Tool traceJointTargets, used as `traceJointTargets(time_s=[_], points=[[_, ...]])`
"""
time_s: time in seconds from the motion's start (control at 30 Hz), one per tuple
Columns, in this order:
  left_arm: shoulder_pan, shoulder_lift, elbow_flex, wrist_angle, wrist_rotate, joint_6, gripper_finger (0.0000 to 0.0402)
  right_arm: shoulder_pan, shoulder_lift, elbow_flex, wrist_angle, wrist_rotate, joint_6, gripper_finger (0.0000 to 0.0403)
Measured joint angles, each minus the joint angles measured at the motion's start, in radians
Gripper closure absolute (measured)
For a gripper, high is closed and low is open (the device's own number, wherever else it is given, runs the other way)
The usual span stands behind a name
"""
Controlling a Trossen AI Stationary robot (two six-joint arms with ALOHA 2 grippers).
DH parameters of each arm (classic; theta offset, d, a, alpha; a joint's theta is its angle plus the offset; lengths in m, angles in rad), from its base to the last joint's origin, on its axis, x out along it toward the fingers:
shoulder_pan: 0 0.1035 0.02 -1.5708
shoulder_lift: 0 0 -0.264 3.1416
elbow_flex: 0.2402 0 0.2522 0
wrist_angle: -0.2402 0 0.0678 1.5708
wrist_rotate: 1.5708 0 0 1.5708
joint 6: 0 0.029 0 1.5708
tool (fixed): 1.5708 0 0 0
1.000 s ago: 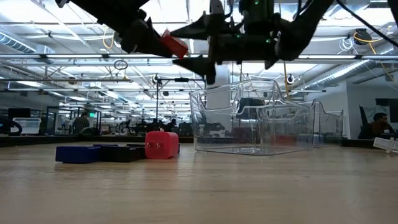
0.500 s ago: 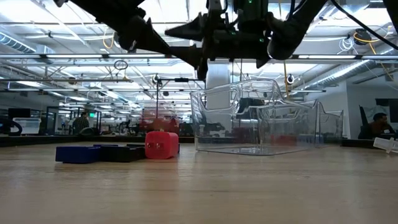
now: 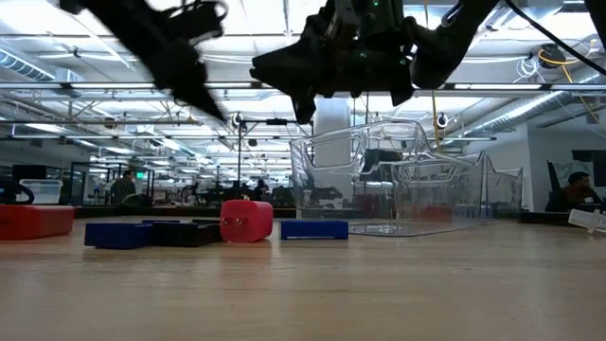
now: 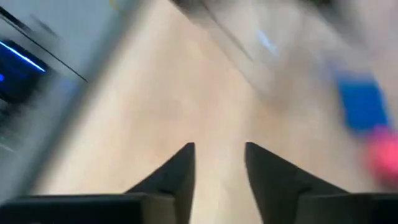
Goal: Pick & Place Office items
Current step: Put the red charger adapter into the right transparent bin
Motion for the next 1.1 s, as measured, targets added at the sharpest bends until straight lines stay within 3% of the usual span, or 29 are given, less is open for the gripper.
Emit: traceJointTargets(time_s=[0.13,0.27,0.33,0.63,0.97,1.1], points=[[-0.016,0.001,0.022,-0.313,0.239,-0.307,0.0185,-0.005,0.000,0.000,-0.004,-0.026,-0.030,0.0308],[-0.037,0.001,0.023,-0.439,0.596,-0.627,0.0123,-0.003,0.000,0.000,-0.001,-0.032,-0.083,0.0284],[-0.073,0.000,0.020,-0.463,0.668,-0.765,0.0104,-0.006,0.000,0.000,-0.002,-0.021,-0.108,0.0274],[-0.160,0.078,0.015,-0.574,0.609,-1.245,0.0089,-0.006,0.000,0.000,0.000,0.033,-0.132,0.0245],[-0.235,0.233,0.014,-0.543,0.681,-1.459,0.0089,-0.006,0.000,0.000,0.000,0.031,-0.226,0.0241],[-0.242,0.279,0.014,-0.538,0.643,-1.492,0.0089,-0.006,0.000,0.000,0.000,0.031,-0.282,0.0242]])
